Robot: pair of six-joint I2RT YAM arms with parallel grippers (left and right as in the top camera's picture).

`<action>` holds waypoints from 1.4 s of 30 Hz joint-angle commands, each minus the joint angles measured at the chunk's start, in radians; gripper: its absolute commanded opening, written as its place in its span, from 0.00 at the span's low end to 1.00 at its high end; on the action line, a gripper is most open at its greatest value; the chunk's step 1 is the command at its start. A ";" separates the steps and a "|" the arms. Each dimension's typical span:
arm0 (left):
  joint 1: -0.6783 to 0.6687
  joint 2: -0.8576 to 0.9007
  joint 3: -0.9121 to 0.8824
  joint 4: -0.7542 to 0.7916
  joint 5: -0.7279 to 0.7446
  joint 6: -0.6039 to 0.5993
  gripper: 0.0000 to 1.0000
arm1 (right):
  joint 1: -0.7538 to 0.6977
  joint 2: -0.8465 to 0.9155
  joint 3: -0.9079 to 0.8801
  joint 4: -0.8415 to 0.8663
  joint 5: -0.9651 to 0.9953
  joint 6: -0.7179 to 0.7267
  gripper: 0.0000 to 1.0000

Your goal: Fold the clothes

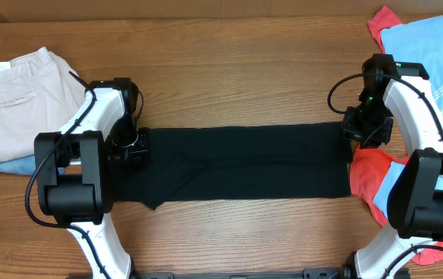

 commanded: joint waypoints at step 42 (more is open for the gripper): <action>0.060 -0.031 0.200 0.036 0.182 0.084 0.04 | -0.006 -0.027 -0.009 0.010 -0.084 0.000 0.35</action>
